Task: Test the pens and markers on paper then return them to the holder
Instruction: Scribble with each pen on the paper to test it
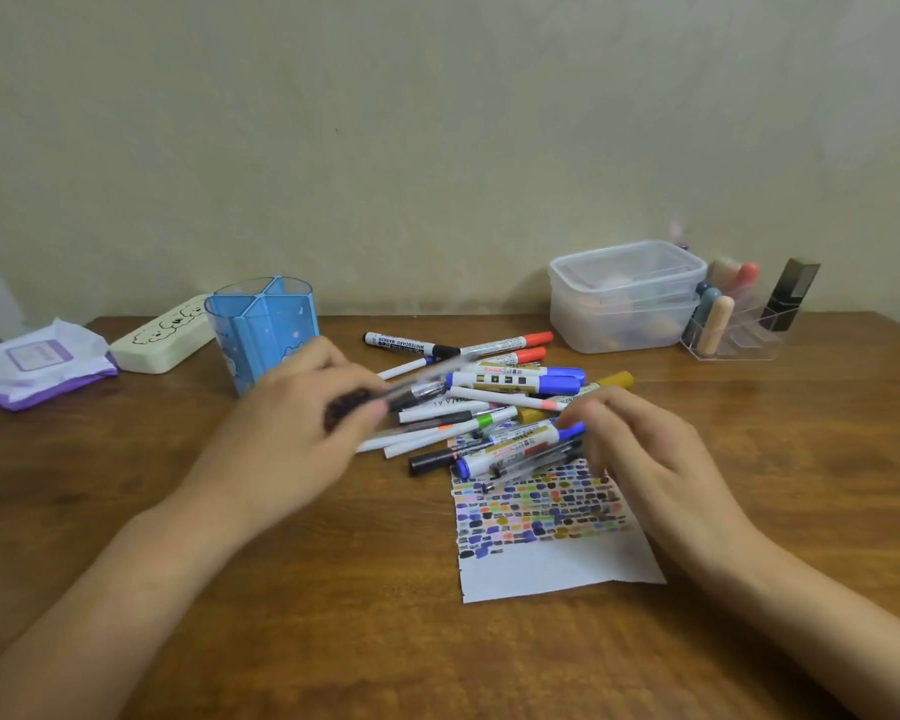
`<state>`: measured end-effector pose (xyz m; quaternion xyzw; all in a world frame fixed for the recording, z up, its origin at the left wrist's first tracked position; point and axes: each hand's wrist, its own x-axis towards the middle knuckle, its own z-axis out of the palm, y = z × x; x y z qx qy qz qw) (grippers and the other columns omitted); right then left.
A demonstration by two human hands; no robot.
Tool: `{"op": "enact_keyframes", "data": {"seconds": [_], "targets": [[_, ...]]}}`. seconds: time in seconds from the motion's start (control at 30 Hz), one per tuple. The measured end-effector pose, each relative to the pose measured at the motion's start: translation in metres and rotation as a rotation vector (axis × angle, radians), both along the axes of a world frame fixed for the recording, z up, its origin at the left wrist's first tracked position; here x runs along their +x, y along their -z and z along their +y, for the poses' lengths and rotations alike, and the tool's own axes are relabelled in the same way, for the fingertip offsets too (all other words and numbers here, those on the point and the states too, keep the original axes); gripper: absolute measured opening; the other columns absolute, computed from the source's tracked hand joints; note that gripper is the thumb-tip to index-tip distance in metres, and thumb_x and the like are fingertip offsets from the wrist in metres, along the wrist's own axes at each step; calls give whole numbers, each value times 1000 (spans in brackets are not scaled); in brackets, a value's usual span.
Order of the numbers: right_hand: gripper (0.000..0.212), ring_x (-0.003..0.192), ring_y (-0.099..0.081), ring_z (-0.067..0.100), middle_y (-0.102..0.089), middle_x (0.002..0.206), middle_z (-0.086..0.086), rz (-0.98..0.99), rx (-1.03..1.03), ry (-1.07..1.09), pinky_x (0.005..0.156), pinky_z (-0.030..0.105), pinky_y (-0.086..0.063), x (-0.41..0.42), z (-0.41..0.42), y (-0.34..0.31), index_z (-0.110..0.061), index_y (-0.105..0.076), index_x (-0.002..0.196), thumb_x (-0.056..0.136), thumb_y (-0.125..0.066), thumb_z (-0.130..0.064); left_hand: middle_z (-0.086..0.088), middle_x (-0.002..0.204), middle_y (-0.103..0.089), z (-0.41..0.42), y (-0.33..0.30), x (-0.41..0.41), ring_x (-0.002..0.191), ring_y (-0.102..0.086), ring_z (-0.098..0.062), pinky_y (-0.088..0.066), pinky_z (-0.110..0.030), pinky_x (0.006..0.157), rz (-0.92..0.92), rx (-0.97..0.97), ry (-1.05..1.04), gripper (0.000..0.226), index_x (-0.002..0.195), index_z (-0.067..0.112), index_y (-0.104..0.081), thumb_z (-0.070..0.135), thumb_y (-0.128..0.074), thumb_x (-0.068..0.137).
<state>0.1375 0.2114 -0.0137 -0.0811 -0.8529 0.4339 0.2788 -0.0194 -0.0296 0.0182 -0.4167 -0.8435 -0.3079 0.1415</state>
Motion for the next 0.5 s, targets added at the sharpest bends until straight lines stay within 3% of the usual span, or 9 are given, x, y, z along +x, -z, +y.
{"op": "enact_keyframes", "data": {"seconds": [0.07, 0.17, 0.23, 0.27, 0.33, 0.5], "targets": [[15, 68, -57, 11, -64, 80, -12, -20, 208, 50, 60, 27, -45, -2, 9, 6, -40, -67, 97, 98, -58, -27, 12, 85, -51, -14, 0, -21, 78, -50, -2, -33, -23, 62, -23, -70, -164, 8, 88, 40, -63, 33, -63, 91], [31, 84, -56, 1, -59, 95, -24, -62, 422, 76, 67, 17, -40, -6, 15, 14, -37, -66, 114, 91, -66, -16, 6, 77, -53, -35, 3, -47, 72, -49, -5, -33, -30, 58, -68, -211, -344, 17, 76, 38, -59, 30, -65, 91], [36, 87, -53, -4, -57, 103, -24, -84, 483, 84, 68, 16, -39, -8, 18, 16, -37, -66, 119, 90, -67, -16, 9, 75, -57, -45, 5, -57, 71, -53, -8, -39, -31, 59, -101, -301, -427, 10, 80, 35, -62, 31, -65, 89], [37, 88, -52, -5, -58, 108, -23, -87, 511, 87, 69, 15, -39, -9, 20, 16, -37, -65, 121, 90, -67, -17, 10, 75, -59, -49, 6, -60, 72, -56, -10, -43, -31, 60, -119, -354, -453, 4, 88, 35, -63, 31, -64, 88], [39, 91, -46, -6, -60, 114, -21, -107, 573, 72, 72, 12, -36, -11, 22, 15, -38, -64, 123, 90, -67, -18, 13, 78, -61, -52, 5, -60, 78, -59, -12, -49, -32, 65, -153, -472, -470, 17, 102, 40, -59, 34, -63, 88], [39, 100, -40, -9, -54, 117, -25, -184, 624, 28, 76, 8, -34, -13, 24, 18, -42, -63, 120, 89, -70, -20, 11, 82, -63, -52, 3, -57, 79, -59, -9, -51, -34, 70, -221, -588, -451, 14, 91, 37, -51, 37, -64, 85]]}}
